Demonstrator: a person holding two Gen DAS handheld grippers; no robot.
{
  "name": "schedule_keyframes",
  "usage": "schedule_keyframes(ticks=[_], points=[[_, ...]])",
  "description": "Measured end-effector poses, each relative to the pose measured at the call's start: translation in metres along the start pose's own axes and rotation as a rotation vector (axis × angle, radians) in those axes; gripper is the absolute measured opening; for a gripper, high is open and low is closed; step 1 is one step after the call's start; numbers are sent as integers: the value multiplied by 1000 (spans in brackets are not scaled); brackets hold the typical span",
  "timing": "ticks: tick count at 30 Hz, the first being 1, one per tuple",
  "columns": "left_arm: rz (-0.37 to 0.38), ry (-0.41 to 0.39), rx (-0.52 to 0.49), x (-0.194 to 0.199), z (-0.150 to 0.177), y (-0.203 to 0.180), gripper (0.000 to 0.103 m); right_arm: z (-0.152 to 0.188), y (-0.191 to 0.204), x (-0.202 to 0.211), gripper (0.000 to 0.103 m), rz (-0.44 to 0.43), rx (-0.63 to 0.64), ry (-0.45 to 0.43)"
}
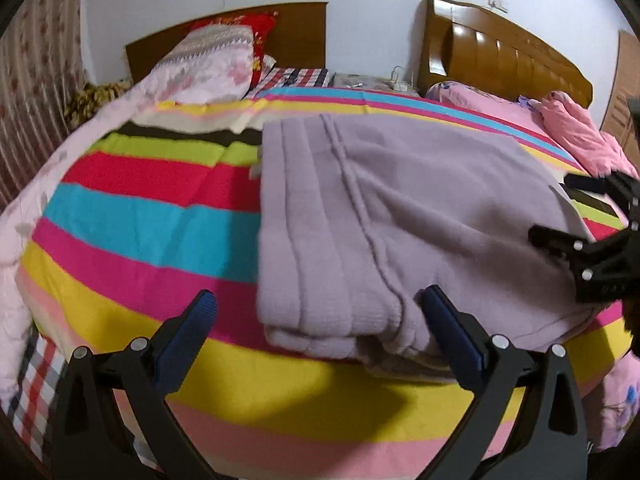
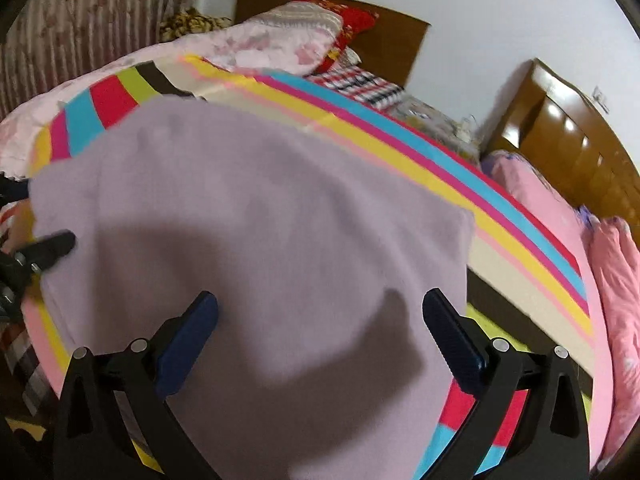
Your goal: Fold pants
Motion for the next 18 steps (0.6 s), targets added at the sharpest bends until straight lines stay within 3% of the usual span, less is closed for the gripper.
schedule_keyframes(ticks=[7, 11, 15, 18], points=[[-5, 7, 14, 0, 5, 0, 102, 8, -20, -14, 98, -82, -132, 5], [1, 8, 22, 1, 8, -2, 102, 9, -23, -12, 98, -72, -152, -3], [1, 8, 23, 1, 8, -1, 102, 16, -35, 17, 98, -4, -185, -74], [-1, 8, 28, 0, 8, 0, 102, 31, -40, 42, 98, -24, -208, -149]])
Point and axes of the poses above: each gripper's, at about its wrist camera, not at the fingertips, and x roughly against the way its jaws point, y to its left, z to its underside, the point moved 10 cm from there along -x, roughly the way its jaws point, and after that the axes turned 7 degrees about y, right-handed, at the moved point
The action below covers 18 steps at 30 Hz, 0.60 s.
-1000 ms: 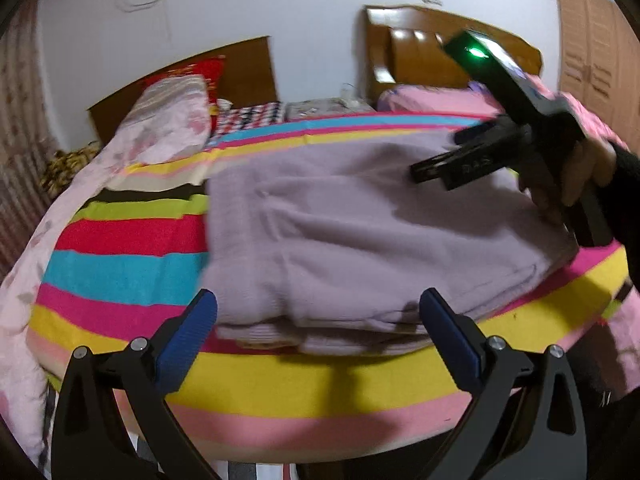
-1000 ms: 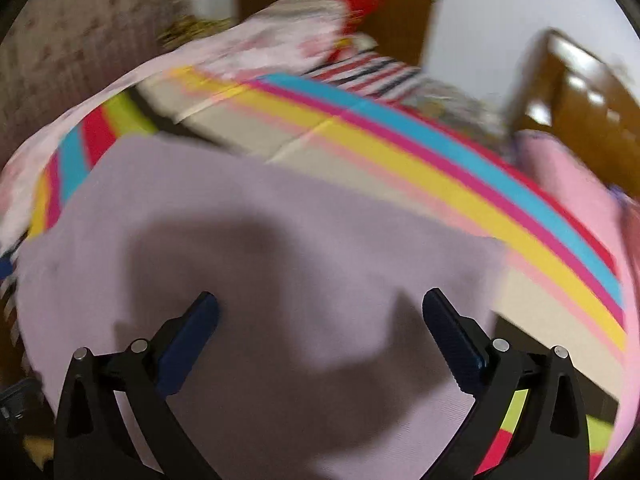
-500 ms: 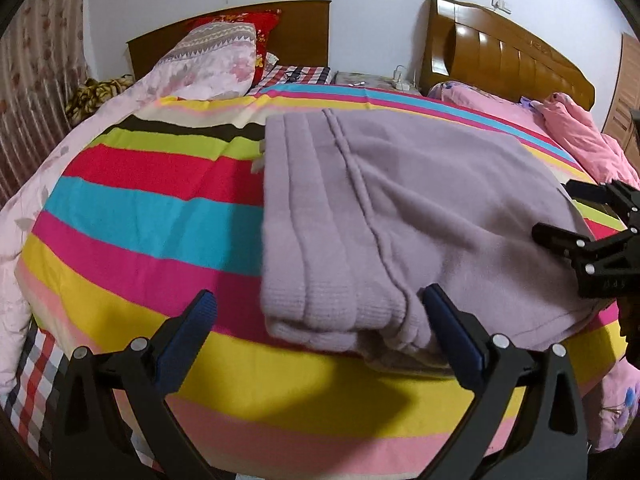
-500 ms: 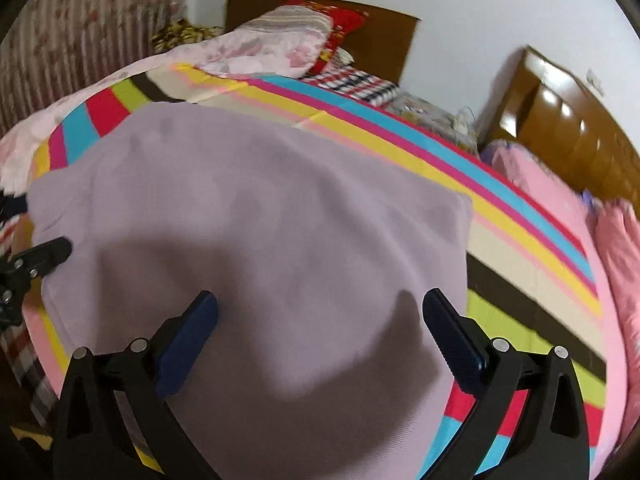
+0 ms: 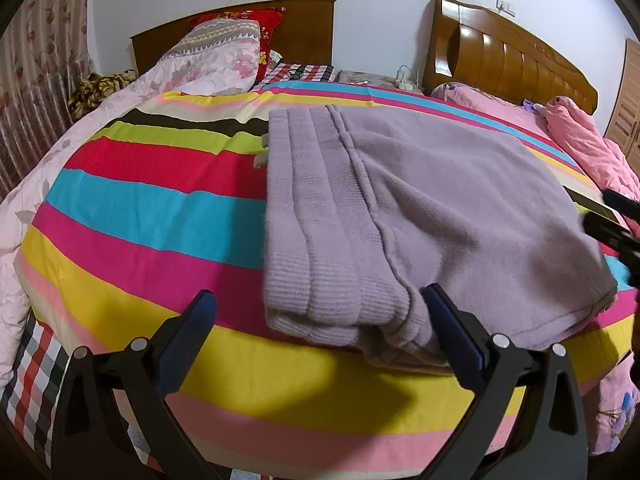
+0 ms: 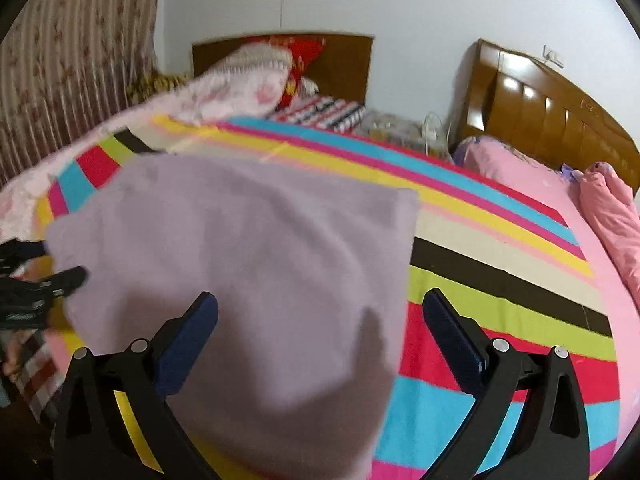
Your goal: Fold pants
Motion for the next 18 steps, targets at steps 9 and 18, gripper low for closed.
schedule_keyframes(ticks=[9, 18], points=[[-15, -2, 13, 1, 1, -3, 102, 57, -31, -14, 98, -66, -150, 60], [-48, -42, 72, 17, 5, -1, 102, 63, -33, -7, 98, -68, -162, 59]])
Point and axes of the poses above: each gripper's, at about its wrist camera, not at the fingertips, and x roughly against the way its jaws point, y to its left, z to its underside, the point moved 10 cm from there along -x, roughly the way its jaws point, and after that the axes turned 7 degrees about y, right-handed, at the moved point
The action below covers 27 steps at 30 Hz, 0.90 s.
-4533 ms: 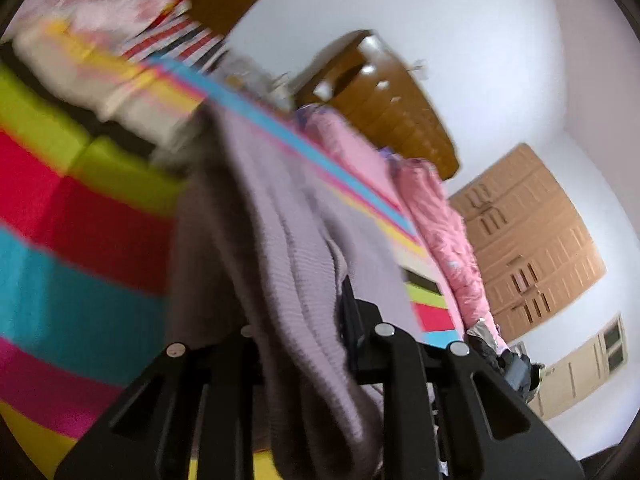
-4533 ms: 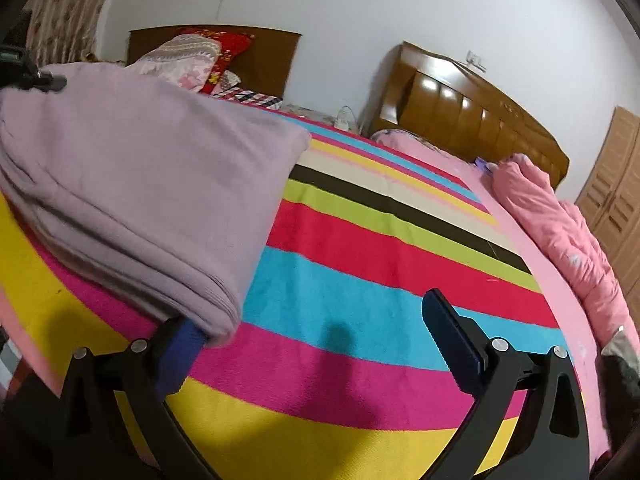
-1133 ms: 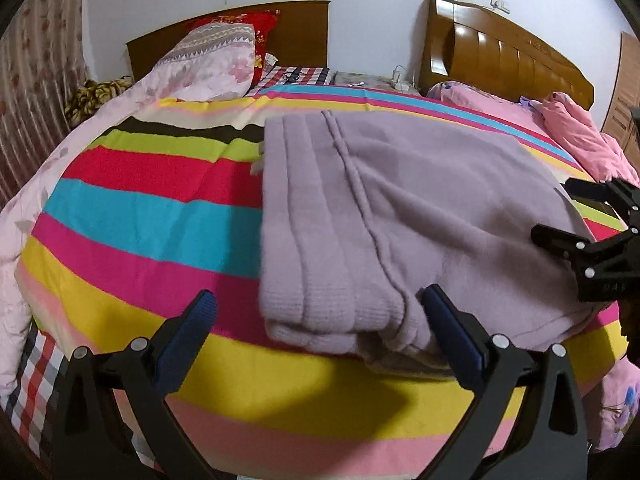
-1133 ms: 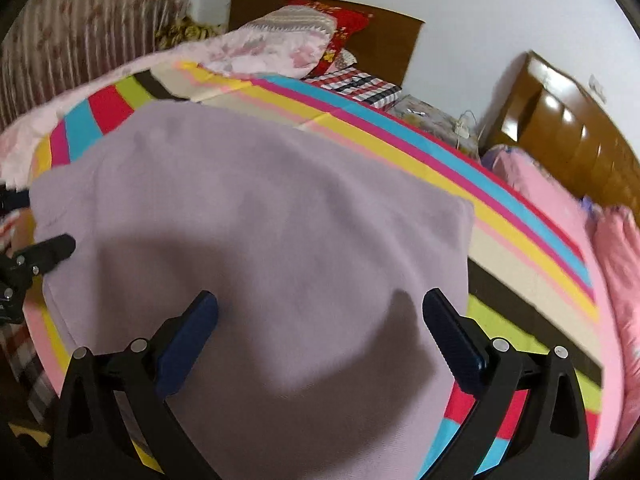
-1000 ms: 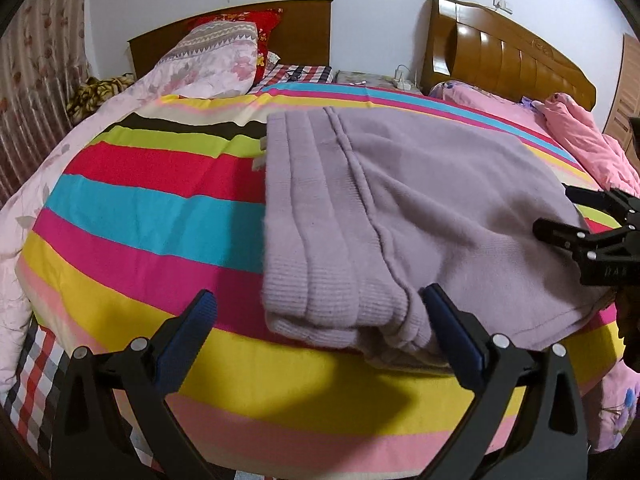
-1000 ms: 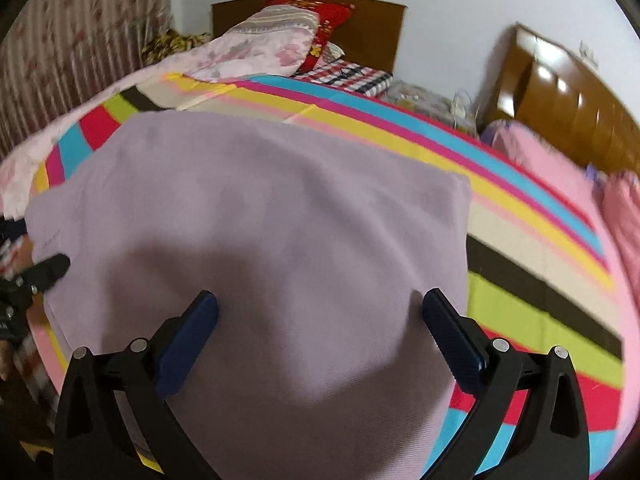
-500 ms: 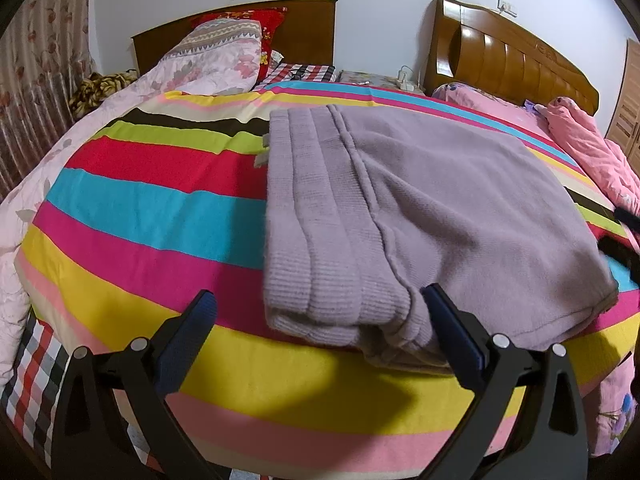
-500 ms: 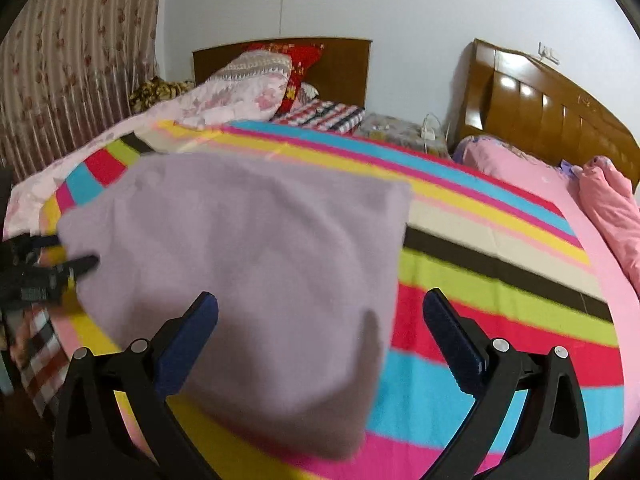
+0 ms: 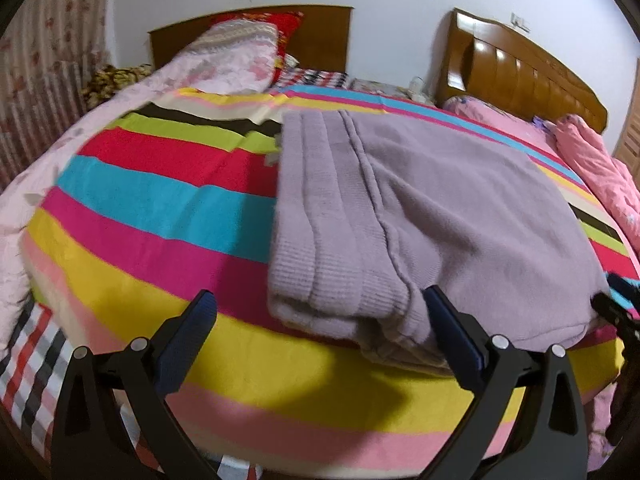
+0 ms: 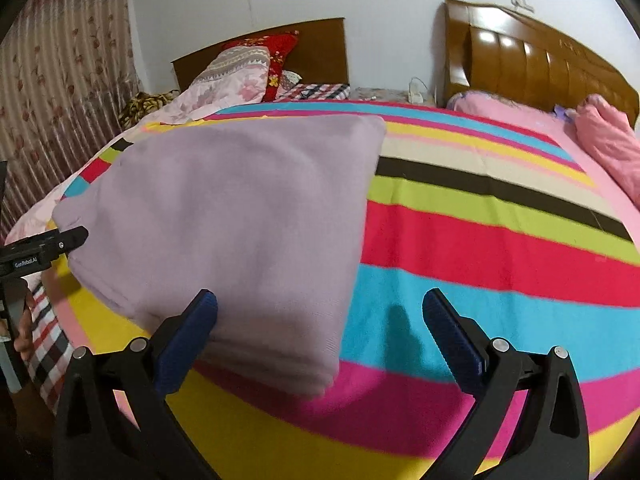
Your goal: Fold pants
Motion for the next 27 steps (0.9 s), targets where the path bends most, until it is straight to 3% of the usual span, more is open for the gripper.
schedule_keyframes(ticks=[2, 4, 6, 9, 13, 18, 24, 27], points=[[-34, -53, -11, 22, -1, -2, 101, 8, 1, 11, 98, 7, 12, 30], [-57, -142, -24, 54, -4, -6, 101, 18, 1, 28, 98, 78, 66, 48], [-54, -271, -35, 98, -9, -16, 101, 23, 7, 51, 98, 83, 84, -5], [-39, -440, -27, 152, -16, -31, 102, 21, 23, 94, 98, -8, 47, -150], [-17, -539, -12, 185, -23, -53, 102, 10, 41, 127, 98, -16, 68, -294], [34, -470, 86, 160, -15, -63, 102, 10, 54, 135, 98, 31, 106, -342], [1, -334, 33, 110, 18, -80, 102, 38, 59, 107, 98, 14, 120, -226], [6, -298, 34, 100, 26, -81, 101, 37, 60, 111, 98, 21, 126, -240]])
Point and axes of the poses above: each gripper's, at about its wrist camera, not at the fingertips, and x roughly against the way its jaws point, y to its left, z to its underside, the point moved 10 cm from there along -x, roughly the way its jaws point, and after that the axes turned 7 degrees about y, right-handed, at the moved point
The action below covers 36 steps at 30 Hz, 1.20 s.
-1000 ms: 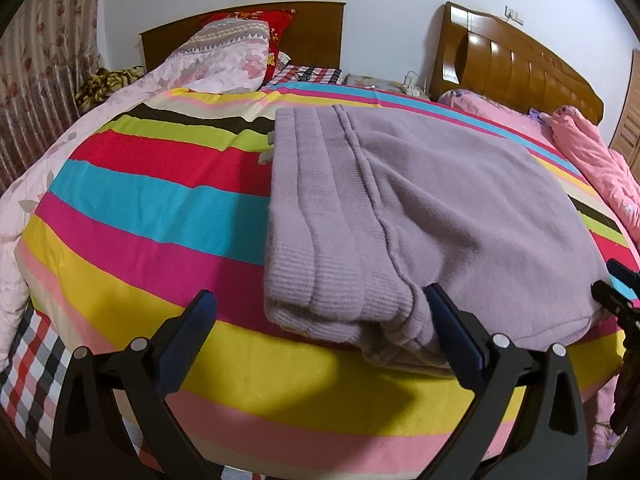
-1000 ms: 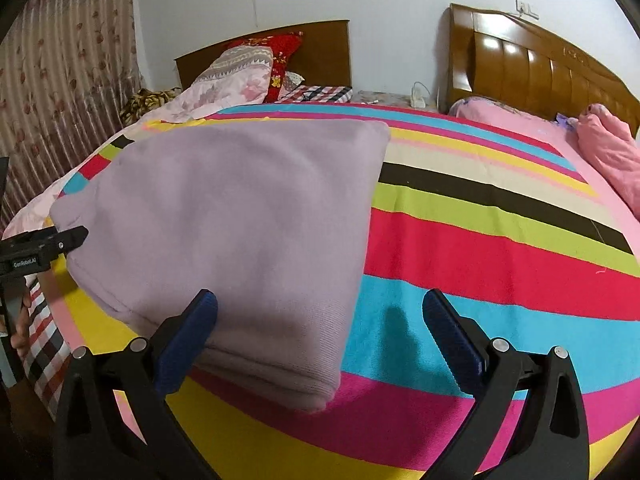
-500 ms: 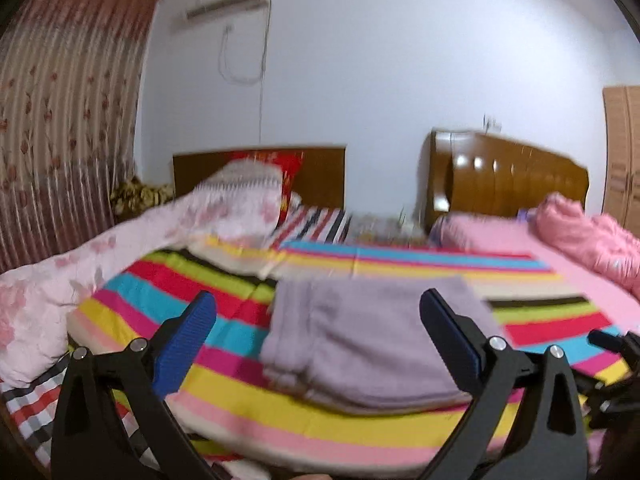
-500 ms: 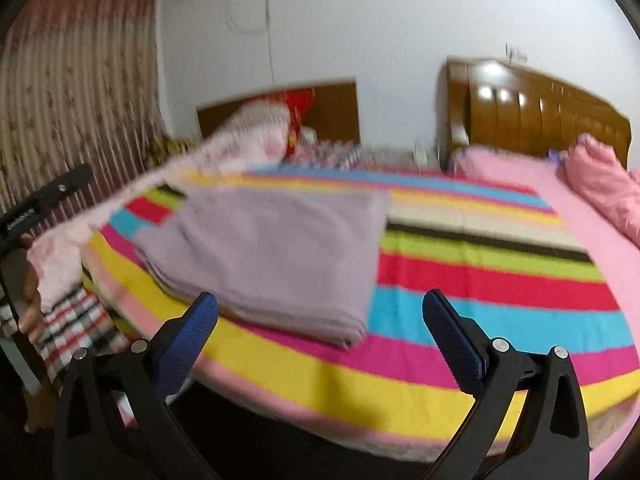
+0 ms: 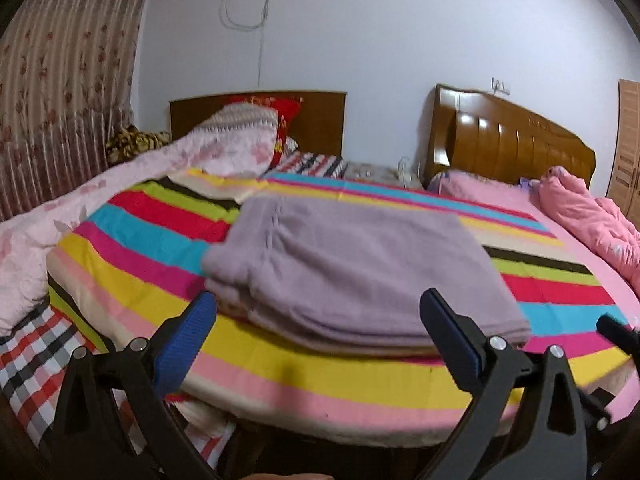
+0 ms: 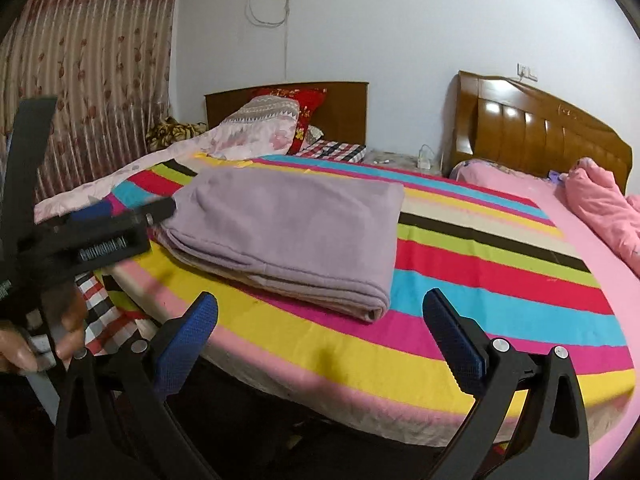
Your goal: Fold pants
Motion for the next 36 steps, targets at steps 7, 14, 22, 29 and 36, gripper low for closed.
schedule_keyframes(ticks=[7, 14, 22, 29, 36], points=[[31, 28, -12, -3, 11, -6, 101, 0, -3, 1, 98, 1, -20, -7], [20, 24, -25, -2, 12, -9, 101, -2, -9, 3, 98, 6, -44, -19], [13, 20, -44, 0, 11, -12, 102, -2, -11, 2, 98, 3, -55, -16], [15, 22, -47, -1, 11, -12, 101, -2, -12, 2, 98, 3, -56, -15], [15, 24, -47, -1, 12, -12, 102, -2, -13, 2, 98, 2, -55, -15]])
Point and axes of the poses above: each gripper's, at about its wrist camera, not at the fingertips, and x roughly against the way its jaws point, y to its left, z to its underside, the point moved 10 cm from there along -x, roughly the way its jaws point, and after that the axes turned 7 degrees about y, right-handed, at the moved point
